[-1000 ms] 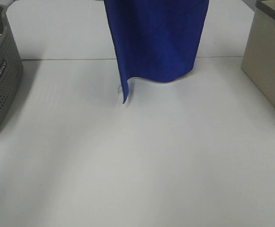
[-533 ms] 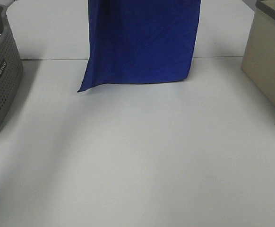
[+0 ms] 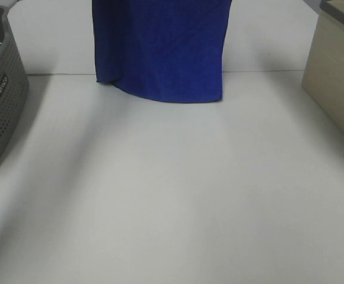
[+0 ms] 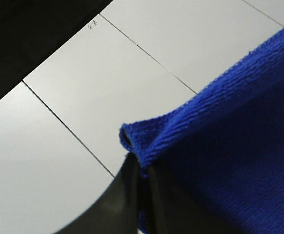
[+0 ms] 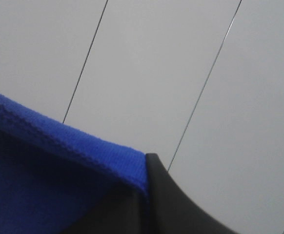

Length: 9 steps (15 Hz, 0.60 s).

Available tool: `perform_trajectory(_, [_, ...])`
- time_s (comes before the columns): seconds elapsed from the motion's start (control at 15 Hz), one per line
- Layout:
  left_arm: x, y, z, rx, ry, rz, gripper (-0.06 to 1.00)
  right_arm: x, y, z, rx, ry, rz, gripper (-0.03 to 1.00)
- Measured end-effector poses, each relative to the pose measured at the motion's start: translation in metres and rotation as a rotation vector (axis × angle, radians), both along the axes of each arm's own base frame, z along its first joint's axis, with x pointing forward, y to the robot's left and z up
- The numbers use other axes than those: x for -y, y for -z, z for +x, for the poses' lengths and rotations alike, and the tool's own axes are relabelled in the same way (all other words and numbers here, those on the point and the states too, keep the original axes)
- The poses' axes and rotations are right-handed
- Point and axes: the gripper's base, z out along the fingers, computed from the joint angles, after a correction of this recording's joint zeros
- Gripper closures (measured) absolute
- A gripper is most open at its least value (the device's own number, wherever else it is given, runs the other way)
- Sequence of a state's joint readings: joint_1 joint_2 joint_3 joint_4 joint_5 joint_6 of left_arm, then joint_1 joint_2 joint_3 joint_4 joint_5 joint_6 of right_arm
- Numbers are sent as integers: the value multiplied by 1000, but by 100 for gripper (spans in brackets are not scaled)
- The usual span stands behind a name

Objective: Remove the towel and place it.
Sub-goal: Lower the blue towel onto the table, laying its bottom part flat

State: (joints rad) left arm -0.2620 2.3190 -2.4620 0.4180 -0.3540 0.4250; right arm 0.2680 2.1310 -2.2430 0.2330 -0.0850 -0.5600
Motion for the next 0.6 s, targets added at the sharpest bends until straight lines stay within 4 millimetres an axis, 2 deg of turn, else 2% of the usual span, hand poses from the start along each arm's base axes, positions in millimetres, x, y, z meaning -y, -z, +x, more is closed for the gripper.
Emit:
perform_trajectory(0.4, [0, 4, 3, -37, -19, 18, 94, 0, 0, 0, 1, 0, 0, 95])
perform_trajectory(0.6, [-3, 3, 3, -23, -18, 18, 94, 2, -9, -1, 92, 23, 24, 95])
